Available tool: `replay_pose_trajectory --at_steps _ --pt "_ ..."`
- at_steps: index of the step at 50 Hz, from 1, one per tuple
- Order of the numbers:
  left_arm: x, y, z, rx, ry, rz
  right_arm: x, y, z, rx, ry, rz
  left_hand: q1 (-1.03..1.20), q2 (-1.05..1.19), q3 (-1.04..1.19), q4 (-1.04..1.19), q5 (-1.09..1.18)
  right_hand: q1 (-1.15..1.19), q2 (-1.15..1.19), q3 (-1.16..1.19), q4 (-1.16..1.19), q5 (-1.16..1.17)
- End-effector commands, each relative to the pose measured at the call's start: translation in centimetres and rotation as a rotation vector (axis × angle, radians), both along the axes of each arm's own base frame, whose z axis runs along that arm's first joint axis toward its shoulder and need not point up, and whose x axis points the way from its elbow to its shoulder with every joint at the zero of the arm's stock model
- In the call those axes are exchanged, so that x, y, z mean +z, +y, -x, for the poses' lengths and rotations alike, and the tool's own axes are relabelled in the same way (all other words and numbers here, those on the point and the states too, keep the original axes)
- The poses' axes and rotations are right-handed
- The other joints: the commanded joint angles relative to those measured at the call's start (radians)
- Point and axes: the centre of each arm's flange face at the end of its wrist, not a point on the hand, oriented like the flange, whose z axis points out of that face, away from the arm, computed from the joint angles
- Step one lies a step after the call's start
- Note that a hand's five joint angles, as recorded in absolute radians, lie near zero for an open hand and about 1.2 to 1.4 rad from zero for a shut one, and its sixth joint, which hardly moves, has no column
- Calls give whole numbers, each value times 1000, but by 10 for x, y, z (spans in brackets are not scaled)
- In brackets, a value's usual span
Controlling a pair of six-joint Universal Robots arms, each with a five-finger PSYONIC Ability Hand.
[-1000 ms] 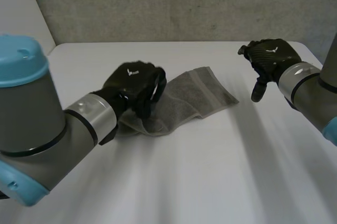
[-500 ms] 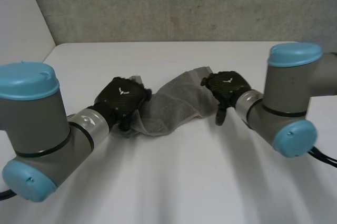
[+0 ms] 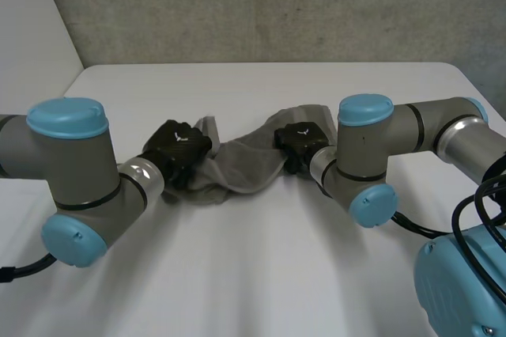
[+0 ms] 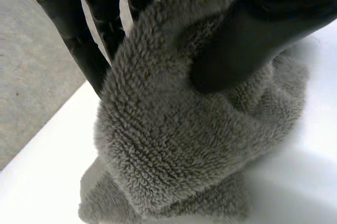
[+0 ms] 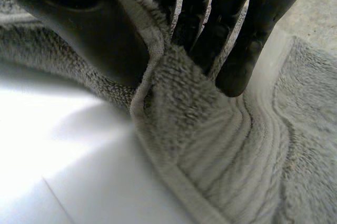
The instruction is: Fold the towel.
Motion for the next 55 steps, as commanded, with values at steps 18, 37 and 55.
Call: replay_pose_trajectory --at_steps 18,37,55 --pt "105 43 -24 147 510 -33 157 46 82 -39 166 239 -4 -27 -39 -36 -184 117 130 117 76 87" --pt "19 83 -30 153 359 -307 95 116 118 145 491 22 -4 -27 -39 -36 -184 117 130 117 76 87" --pt "15 105 -20 23 356 -368 81 108 130 62 415 10 -626 -649 -661 -658 -805 -621 -609 -622 -663 -651"
